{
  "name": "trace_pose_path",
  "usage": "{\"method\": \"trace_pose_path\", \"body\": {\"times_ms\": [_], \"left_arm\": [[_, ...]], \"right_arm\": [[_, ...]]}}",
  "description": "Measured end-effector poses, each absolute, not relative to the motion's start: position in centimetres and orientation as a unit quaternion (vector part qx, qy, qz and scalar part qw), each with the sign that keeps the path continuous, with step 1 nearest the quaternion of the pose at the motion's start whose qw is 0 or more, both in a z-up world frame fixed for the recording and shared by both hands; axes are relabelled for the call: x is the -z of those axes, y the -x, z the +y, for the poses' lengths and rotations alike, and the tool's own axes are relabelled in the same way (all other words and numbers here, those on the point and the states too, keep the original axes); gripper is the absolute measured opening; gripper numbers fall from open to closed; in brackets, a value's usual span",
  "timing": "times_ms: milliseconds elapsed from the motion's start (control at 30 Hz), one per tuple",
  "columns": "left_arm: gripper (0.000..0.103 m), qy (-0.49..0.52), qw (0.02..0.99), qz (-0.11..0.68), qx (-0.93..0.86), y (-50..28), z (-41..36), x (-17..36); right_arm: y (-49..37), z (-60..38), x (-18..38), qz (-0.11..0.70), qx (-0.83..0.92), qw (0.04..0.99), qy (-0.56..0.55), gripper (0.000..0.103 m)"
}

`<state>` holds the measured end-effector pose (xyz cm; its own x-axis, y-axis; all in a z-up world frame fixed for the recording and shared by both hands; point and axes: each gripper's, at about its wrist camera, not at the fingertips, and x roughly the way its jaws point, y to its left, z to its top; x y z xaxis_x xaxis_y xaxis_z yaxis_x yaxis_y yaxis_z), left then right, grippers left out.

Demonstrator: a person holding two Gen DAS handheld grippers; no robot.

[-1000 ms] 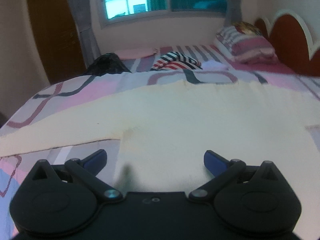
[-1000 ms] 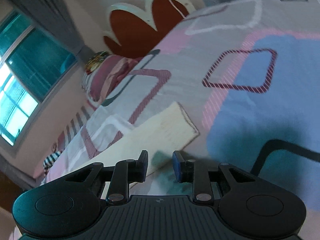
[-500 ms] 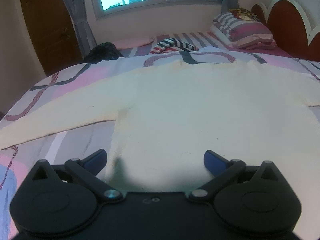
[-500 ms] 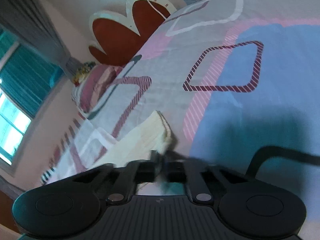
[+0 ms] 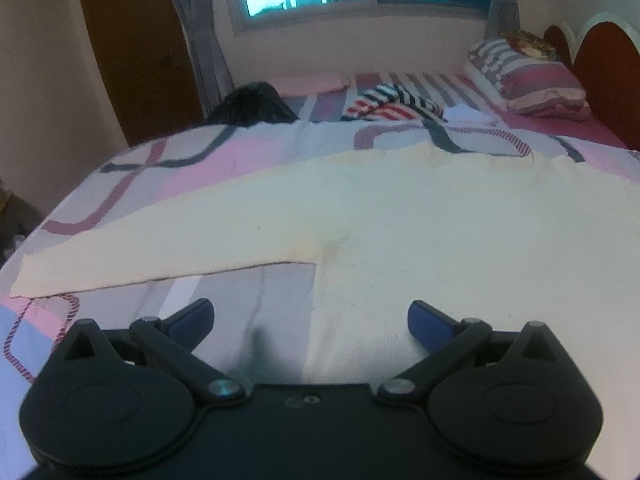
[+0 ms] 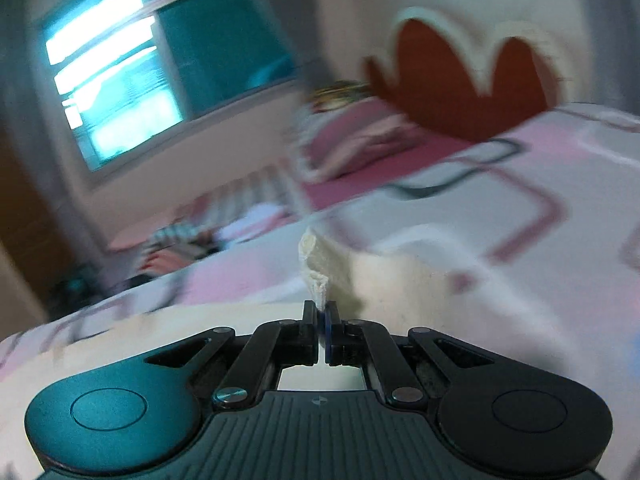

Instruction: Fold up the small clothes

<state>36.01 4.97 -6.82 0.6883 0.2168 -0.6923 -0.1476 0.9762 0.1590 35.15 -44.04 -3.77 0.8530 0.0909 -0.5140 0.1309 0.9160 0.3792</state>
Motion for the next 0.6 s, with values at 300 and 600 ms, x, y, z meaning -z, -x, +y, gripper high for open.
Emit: {"method": "trace_pose_path", "body": {"times_ms": [300,600], "left_arm": [[0.102,-0.03,0.919,0.374,-0.118,-35.8,5.2,5.9],[0.101,-0.019,0.918,0.379,-0.114,-35.4,4.9,6.6]], "right_arm": [[-38.6,-27.1,5.6,0.315,-0.143,0.923,-0.167,0.002],[-38.7,-19.7,8.7,0.33,-0.202,0.916,-0.106,0.019]]}}
